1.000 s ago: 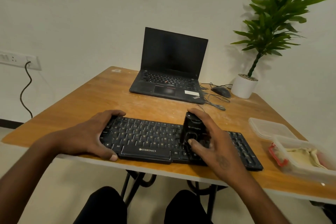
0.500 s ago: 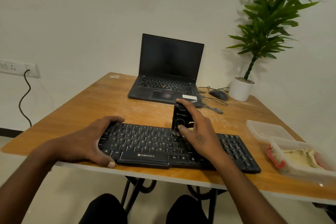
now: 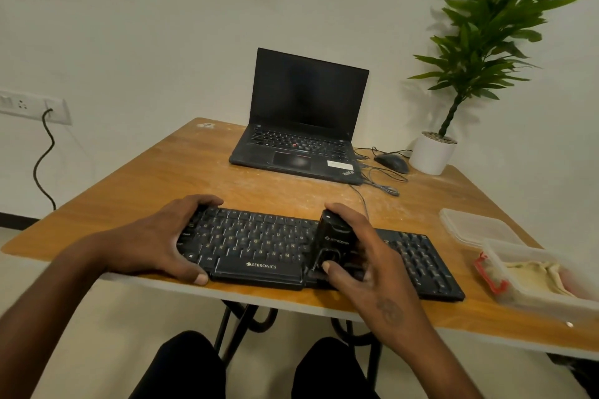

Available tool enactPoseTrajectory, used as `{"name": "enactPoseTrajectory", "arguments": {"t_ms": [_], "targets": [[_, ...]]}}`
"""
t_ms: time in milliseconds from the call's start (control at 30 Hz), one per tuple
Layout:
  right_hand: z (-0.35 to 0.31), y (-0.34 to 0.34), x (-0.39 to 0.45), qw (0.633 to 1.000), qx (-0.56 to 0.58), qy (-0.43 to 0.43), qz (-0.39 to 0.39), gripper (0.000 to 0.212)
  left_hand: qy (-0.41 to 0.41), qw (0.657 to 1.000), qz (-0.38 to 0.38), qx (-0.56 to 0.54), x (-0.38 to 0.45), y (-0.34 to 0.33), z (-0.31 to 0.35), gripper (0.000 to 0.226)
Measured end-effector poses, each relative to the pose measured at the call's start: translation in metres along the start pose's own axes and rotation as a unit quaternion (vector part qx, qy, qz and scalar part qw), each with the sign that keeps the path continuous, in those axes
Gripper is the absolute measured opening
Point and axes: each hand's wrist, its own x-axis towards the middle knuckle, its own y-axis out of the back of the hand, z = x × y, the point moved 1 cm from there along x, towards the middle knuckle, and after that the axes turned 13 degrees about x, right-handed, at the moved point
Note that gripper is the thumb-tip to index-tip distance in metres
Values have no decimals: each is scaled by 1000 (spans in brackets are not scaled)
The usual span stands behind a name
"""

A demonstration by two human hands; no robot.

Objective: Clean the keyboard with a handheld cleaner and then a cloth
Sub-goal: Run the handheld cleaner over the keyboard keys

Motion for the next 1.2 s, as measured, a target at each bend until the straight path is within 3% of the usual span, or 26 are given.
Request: {"name": "enactPoseTrajectory", "arguments": {"t_ms": [400, 733, 1200], "targets": [[30, -2, 94, 990, -142, 14, 17, 78, -3, 1000, -4, -5, 0, 1, 1, 123], [-2, -13, 12, 1000, -3, 8, -20, 71, -1, 1000, 4, -8, 1, 0, 0, 121], [23, -20, 93, 992, -121, 9, 12, 76, 0, 1000, -2, -7, 1, 1, 1, 121]]}}
